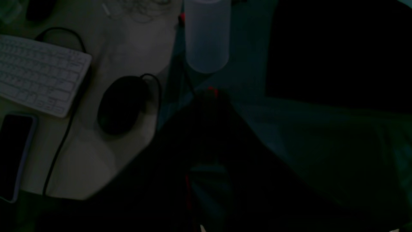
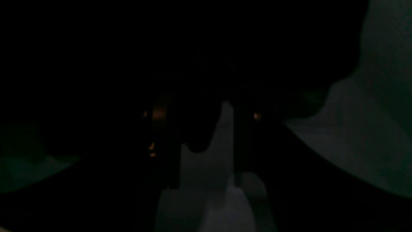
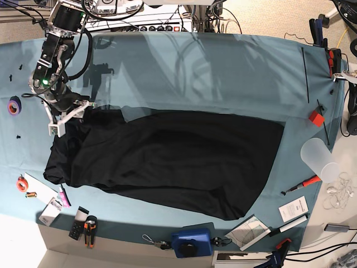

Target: Layout the t-shirt on the table in an organized manner, then fold the t-shirt properly

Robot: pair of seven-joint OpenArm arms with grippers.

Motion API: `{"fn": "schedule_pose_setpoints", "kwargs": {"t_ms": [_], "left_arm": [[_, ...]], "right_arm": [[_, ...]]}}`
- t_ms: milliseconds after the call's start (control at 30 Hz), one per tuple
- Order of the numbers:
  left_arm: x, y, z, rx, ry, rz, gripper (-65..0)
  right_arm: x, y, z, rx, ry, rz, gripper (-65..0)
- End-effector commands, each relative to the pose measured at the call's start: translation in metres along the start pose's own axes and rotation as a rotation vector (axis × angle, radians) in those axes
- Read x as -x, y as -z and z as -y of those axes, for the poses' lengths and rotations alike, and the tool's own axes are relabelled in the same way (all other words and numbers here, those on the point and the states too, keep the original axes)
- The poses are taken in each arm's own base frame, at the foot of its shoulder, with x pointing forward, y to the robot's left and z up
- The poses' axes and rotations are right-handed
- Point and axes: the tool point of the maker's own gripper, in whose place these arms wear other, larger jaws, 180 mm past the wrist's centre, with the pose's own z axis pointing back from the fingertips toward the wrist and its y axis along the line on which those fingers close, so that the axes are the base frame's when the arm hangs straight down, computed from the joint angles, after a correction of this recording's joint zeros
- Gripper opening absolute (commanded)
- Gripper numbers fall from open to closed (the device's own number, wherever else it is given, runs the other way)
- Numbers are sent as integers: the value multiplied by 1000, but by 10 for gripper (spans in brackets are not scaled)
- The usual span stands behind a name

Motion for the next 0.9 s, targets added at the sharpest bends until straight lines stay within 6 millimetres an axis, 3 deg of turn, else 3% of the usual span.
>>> {"fn": "schedule_pose_setpoints", "kwargs": {"t_ms": [0, 133, 300, 400, 467, 500, 567, 667, 800, 867], "left_arm": [[-13, -3, 0, 4, 24, 43, -650], [-13, -3, 0, 4, 24, 43, -650], [-13, -3, 0, 4, 24, 43, -650], [-13, -3, 1, 7, 31, 43, -650], [-13, -3, 5, 29, 75, 44, -535], [-14, -4, 8, 44, 81, 51, -480], [-21, -5, 17, 94, 58, 87, -434], [-24, -2, 33, 168, 52, 106, -435], [-10, 16, 72, 285, 85, 46, -431], [4, 27, 94, 333, 112, -7, -388]], "right_arm": [[-18, -2, 0, -6, -12, 41, -373], [-28, 1, -8, -23, -32, 54, -373], [-26, 8, -32, -71, -87, 33, -380], [-23, 11, -42, -86, -123, 16, -515], [-20, 12, -41, -64, -155, -3, -629], [-18, 13, -38, -48, -167, -13, -650], [-17, 13, -32, -16, -191, -25, -650], [-17, 12, -29, -3, -201, -28, -650], [-17, 12, -29, -3, -201, -29, -650], [-17, 12, -29, -3, -201, -29, -650]]}}
